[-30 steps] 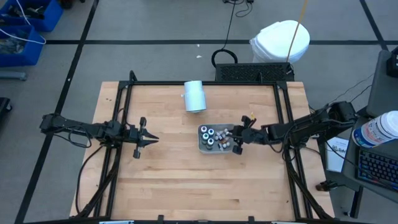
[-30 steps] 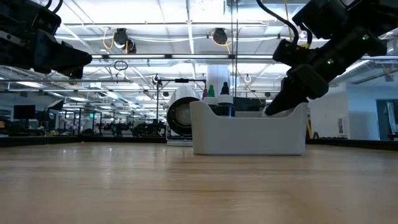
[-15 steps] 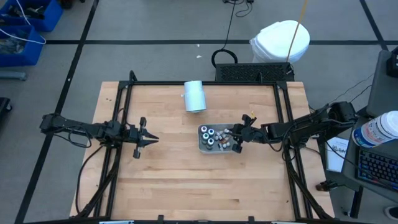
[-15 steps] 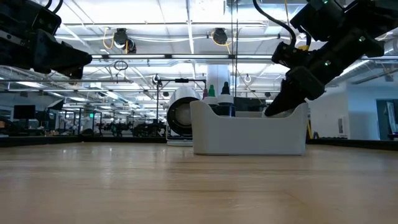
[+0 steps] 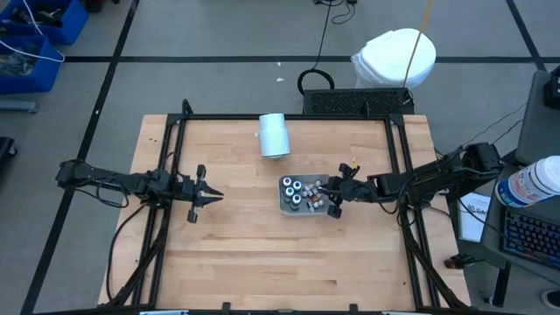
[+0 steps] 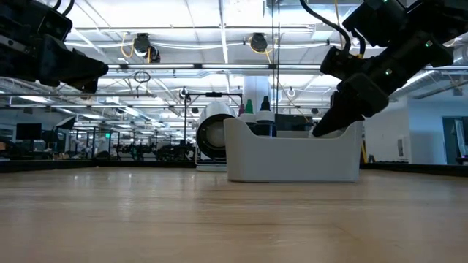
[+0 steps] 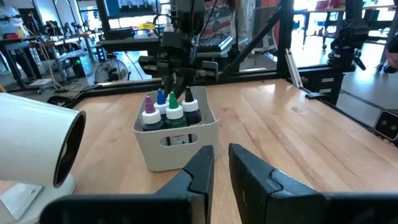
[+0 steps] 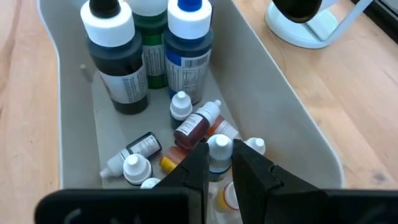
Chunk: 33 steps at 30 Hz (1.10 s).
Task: Pick & Place food coloring
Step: Put the green food coloring bottle into the gray bin
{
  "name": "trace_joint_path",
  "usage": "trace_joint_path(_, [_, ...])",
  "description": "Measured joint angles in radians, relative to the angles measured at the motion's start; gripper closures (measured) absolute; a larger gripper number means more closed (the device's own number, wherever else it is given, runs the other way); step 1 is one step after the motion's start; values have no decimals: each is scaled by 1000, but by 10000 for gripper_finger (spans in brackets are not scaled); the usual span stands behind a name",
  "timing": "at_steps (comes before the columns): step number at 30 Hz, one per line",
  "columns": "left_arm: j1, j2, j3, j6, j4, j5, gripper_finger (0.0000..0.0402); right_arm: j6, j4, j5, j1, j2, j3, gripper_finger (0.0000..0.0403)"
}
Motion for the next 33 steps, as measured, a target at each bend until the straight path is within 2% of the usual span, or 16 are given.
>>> trace_joint_path(24, [0, 0, 0, -15, 0, 0, 344, -22, -6, -49, -26, 0, 1, 351])
trace_joint_path(33, [0, 0, 0, -18, 0, 0, 344, -24, -7, -53, -26, 0, 1, 297])
